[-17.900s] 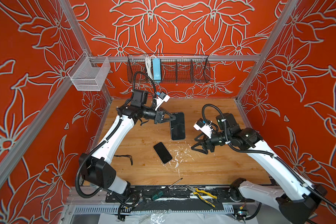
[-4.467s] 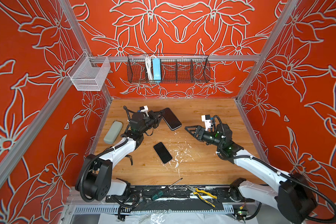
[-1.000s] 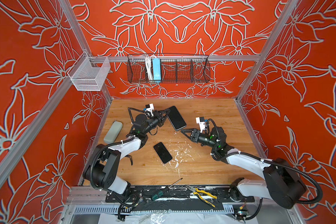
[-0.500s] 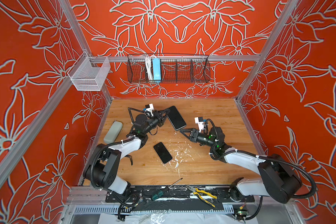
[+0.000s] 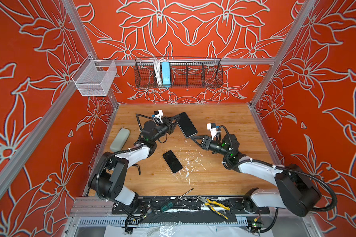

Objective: Take the phone out of the phone case
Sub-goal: Remove the phone case from the phone.

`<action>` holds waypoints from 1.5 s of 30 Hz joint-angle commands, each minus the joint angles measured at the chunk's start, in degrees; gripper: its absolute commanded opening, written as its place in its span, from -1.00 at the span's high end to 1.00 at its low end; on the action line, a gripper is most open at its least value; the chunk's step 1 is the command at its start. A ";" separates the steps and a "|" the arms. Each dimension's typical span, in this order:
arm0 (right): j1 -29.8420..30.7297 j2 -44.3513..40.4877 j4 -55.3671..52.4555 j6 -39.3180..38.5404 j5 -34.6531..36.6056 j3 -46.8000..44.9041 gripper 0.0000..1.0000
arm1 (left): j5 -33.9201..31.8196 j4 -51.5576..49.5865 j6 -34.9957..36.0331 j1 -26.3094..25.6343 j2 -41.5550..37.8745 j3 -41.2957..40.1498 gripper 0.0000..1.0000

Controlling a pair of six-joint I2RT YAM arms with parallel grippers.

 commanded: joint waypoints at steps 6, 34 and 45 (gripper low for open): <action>0.25 -1.62 -0.22 0.26 -0.03 1.48 -0.24 | 1.56 4.35 -1.10 -0.09 0.46 2.64 1.00; 0.14 4.09 3.00 0.59 0.56 1.50 -0.20 | 1.46 6.03 -4.07 -1.49 -3.24 1.50 1.00; 0.15 4.96 3.57 0.52 0.49 1.46 -0.19 | 1.21 5.68 -4.49 -2.26 -4.91 1.16 1.00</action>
